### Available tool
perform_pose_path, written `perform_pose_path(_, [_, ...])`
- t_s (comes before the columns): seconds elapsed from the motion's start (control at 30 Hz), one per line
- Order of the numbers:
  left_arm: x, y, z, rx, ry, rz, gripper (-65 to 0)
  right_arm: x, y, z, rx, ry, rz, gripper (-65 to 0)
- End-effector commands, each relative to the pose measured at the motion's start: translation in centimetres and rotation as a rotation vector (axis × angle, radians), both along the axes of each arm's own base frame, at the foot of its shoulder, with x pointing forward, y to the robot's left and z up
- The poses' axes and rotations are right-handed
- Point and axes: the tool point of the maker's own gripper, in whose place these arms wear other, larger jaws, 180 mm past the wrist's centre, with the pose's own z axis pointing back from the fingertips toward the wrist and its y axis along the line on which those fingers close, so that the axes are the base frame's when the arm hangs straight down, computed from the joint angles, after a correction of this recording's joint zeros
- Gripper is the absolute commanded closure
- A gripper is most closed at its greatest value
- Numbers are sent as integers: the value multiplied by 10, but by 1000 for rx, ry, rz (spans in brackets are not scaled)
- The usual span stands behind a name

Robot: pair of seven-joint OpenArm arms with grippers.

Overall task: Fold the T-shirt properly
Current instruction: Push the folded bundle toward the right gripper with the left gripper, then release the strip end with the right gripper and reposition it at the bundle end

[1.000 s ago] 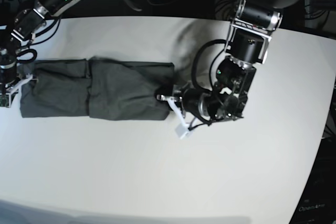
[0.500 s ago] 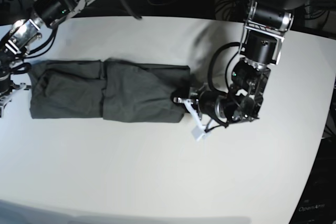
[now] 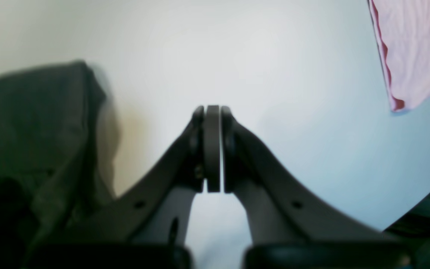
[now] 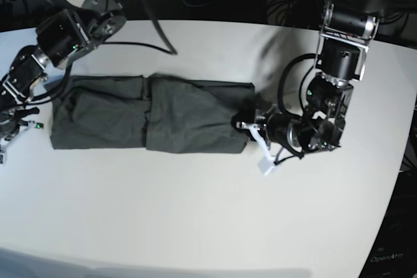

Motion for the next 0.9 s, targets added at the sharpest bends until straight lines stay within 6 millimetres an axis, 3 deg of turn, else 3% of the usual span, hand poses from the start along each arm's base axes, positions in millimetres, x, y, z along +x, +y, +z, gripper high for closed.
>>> perform_pose_path(0.0, [-5, 34, -14, 145, 29, -2, -18, 9, -5, 14, -11, -24, 2, -1])
perform_pose_path(0.37, [-4, 40, -14, 153, 26, 3, -18, 1, 7, -2, 143, 196, -97, -1])
perform_pose_path(0.43, [-4, 40, -14, 153, 26, 3, -18, 8, 17, -8, 185, 208, -73, -1])
perform_pose_path(0.67, [-3, 39, -14, 152, 25, 4, -18, 16, 22, -40, 388, 244, 6, -1])
perform_pose_path(0.87, [-3, 38, -13, 148, 23, 4, -18, 32, 37, -53, 506, 237, 114, -3])
